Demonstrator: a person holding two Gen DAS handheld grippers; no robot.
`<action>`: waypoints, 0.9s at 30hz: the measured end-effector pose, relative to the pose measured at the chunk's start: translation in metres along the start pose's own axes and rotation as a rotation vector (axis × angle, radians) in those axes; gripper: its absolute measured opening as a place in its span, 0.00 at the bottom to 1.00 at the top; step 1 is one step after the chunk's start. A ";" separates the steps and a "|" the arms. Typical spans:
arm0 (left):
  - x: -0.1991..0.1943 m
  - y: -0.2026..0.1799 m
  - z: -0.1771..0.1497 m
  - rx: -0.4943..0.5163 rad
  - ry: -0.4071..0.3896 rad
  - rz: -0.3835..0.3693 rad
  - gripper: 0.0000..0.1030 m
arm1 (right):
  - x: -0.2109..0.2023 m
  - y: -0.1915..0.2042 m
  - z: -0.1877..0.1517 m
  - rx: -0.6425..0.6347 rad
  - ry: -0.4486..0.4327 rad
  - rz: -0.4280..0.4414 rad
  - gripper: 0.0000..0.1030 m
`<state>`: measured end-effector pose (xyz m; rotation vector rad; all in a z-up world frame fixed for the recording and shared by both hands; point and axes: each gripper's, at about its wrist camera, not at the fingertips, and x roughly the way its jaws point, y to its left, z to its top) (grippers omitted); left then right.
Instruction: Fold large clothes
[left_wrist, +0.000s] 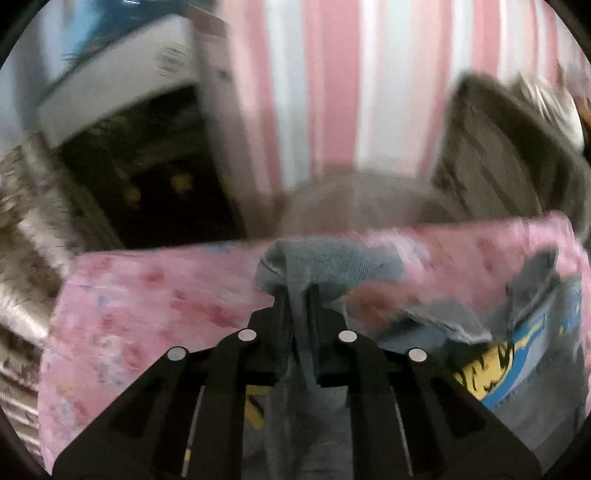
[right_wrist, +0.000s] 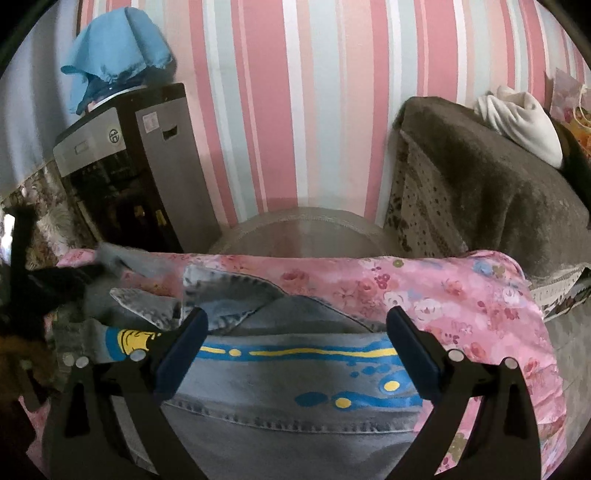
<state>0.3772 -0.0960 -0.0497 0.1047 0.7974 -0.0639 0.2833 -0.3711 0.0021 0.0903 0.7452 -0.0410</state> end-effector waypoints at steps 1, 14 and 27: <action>-0.016 0.016 0.003 -0.039 -0.051 0.034 0.10 | -0.002 -0.001 -0.001 -0.001 -0.001 -0.001 0.94; -0.152 0.239 -0.036 -0.397 -0.239 0.262 0.11 | -0.050 -0.029 -0.011 0.062 -0.051 -0.004 0.94; -0.168 0.223 -0.095 -0.493 -0.282 0.072 0.11 | -0.090 -0.048 -0.055 0.114 -0.037 -0.014 0.94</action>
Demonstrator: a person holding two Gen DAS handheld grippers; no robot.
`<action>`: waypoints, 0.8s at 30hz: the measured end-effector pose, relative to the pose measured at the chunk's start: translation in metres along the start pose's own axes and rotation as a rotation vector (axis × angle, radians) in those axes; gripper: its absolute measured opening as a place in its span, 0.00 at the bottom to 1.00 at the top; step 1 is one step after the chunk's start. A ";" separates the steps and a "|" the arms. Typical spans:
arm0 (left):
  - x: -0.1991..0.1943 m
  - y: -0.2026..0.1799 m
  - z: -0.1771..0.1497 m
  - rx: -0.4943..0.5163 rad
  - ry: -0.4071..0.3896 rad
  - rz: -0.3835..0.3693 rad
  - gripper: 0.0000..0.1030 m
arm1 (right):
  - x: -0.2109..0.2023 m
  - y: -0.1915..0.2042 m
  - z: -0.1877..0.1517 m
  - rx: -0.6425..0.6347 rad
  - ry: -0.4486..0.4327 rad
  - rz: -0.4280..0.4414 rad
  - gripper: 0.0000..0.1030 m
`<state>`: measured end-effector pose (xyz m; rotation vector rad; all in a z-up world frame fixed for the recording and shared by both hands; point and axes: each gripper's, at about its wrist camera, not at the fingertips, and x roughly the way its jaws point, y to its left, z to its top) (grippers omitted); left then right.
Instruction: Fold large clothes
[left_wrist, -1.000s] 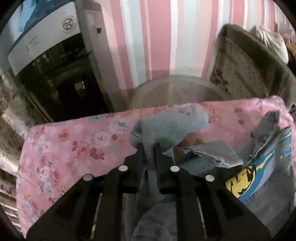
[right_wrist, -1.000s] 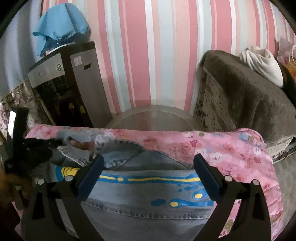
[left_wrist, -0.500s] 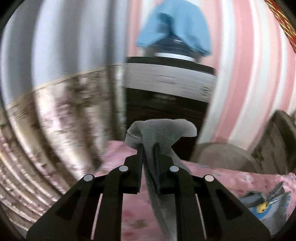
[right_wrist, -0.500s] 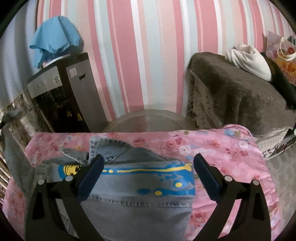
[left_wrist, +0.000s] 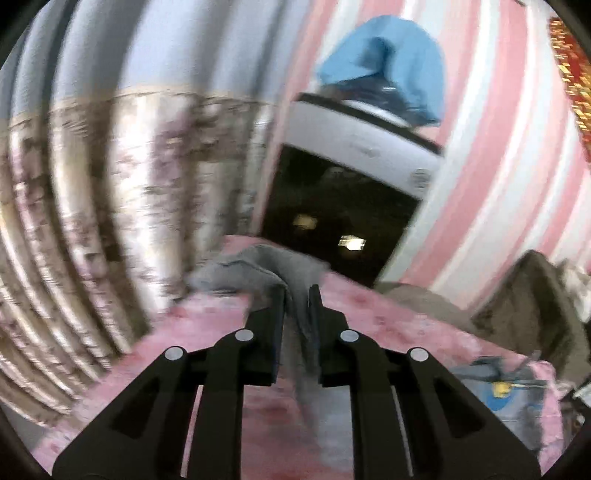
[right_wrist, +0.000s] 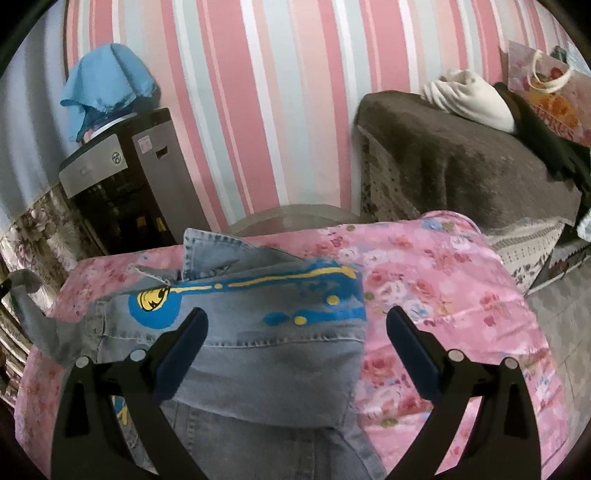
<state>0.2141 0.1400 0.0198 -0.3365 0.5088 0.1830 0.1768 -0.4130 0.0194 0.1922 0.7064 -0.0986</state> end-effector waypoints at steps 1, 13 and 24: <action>-0.005 -0.026 -0.003 0.021 -0.003 -0.070 0.10 | -0.003 -0.002 0.000 0.005 -0.004 -0.004 0.94; -0.049 -0.176 -0.117 0.361 0.118 -0.437 0.97 | -0.007 -0.026 -0.014 0.032 0.019 -0.013 0.94; -0.001 -0.007 -0.037 0.106 0.027 -0.005 0.97 | 0.005 -0.011 -0.022 0.014 0.040 0.010 0.94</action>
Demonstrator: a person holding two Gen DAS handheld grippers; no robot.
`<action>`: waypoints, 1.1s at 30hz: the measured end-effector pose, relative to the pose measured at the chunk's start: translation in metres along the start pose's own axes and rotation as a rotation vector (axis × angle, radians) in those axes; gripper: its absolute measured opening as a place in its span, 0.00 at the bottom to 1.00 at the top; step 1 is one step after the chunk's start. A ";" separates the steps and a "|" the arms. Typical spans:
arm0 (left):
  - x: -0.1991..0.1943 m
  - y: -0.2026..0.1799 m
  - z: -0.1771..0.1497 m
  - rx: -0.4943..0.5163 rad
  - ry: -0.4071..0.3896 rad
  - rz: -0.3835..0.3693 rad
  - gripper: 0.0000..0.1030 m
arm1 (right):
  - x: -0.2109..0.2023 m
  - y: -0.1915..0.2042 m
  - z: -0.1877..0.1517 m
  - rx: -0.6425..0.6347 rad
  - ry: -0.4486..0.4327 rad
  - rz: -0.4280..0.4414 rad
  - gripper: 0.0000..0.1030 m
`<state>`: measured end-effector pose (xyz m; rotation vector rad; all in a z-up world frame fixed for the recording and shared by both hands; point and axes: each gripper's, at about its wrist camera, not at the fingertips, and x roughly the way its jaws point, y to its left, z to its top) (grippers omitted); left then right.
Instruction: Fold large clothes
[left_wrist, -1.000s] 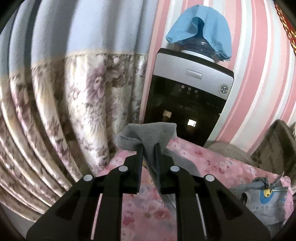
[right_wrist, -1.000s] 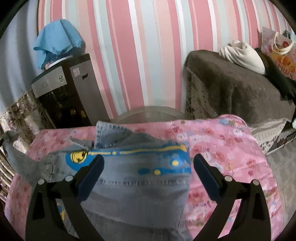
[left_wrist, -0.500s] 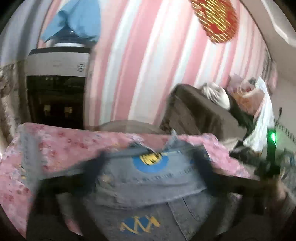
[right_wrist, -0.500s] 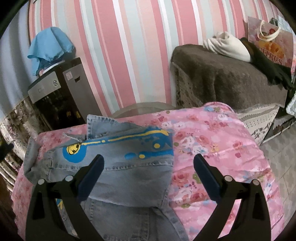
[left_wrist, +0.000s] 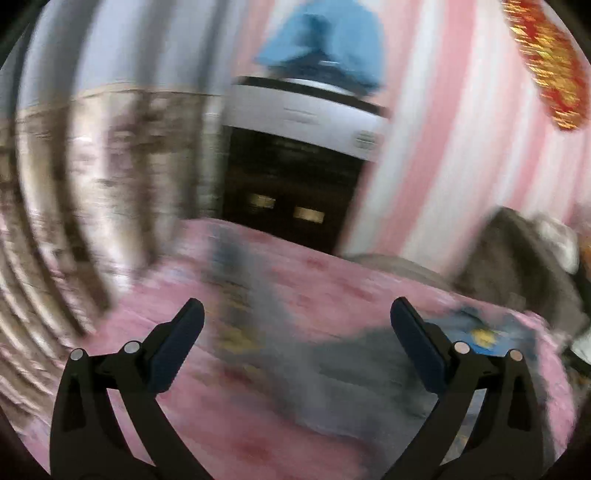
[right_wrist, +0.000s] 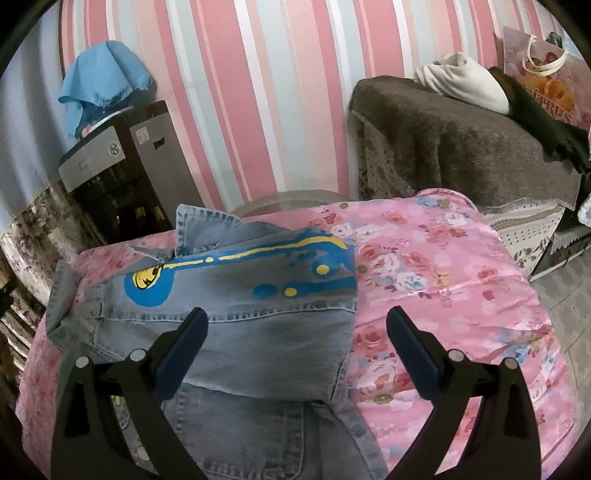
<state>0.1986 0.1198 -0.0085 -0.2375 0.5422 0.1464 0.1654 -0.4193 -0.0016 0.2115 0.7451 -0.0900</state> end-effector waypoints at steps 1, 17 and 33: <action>0.007 0.008 0.007 -0.002 -0.001 0.023 0.97 | 0.002 0.000 0.000 0.000 0.001 -0.002 0.94; 0.161 0.018 0.052 0.131 0.166 0.138 0.97 | 0.070 0.011 0.088 -0.124 -0.046 -0.153 0.94; 0.087 -0.026 0.072 0.180 0.054 0.019 0.02 | 0.055 -0.009 0.094 -0.104 -0.055 -0.138 0.94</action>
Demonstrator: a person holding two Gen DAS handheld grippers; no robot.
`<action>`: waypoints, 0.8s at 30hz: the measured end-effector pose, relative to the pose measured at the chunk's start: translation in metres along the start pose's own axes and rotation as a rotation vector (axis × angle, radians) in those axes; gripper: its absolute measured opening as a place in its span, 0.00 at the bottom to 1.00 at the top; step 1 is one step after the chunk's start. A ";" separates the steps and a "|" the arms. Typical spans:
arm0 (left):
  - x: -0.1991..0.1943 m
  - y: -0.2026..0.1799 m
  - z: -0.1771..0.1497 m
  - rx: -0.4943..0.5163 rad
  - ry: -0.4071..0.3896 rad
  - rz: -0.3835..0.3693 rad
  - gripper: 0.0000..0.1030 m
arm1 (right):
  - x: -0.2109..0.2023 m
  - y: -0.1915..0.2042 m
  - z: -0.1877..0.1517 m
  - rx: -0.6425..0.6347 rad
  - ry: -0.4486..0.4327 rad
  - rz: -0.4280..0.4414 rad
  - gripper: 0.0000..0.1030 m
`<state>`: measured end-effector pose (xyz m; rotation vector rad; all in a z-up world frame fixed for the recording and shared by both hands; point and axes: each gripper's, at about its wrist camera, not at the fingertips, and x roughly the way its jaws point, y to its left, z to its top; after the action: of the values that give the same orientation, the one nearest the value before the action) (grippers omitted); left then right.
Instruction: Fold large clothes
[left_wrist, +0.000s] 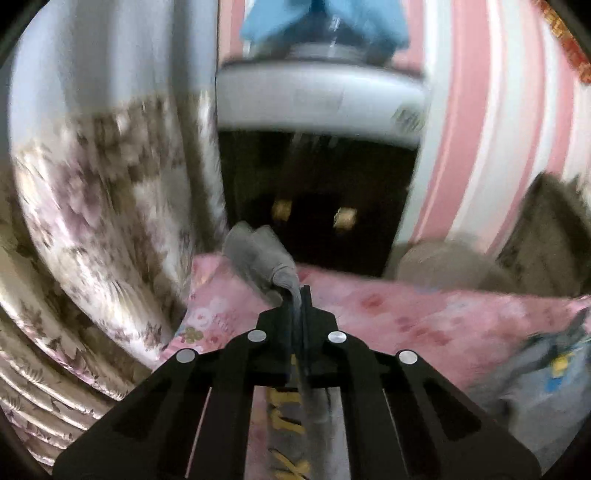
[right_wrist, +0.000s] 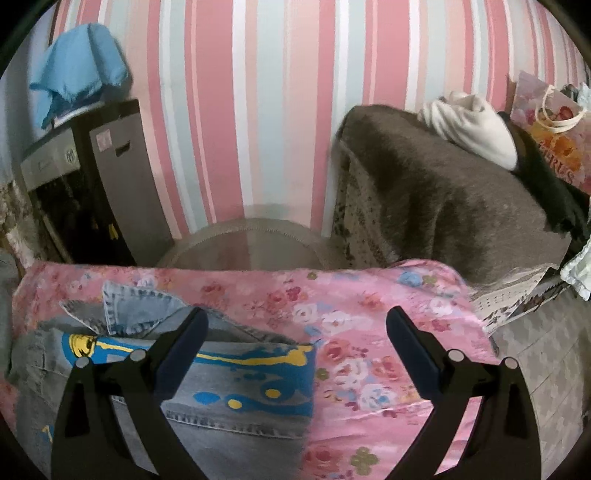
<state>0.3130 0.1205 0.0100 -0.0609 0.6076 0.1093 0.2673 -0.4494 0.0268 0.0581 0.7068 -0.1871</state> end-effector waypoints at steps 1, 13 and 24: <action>-0.016 -0.006 0.004 0.008 -0.021 -0.018 0.02 | -0.006 -0.003 0.002 0.004 -0.011 0.004 0.94; -0.176 -0.190 -0.034 0.120 -0.177 -0.428 0.16 | -0.100 -0.048 -0.006 0.061 -0.122 0.044 0.94; -0.182 -0.186 -0.100 0.160 -0.145 -0.331 0.94 | -0.116 -0.076 -0.068 0.146 -0.061 0.091 0.95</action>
<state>0.1302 -0.0885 0.0375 0.0016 0.4531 -0.2538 0.1229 -0.4984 0.0513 0.2231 0.6273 -0.1522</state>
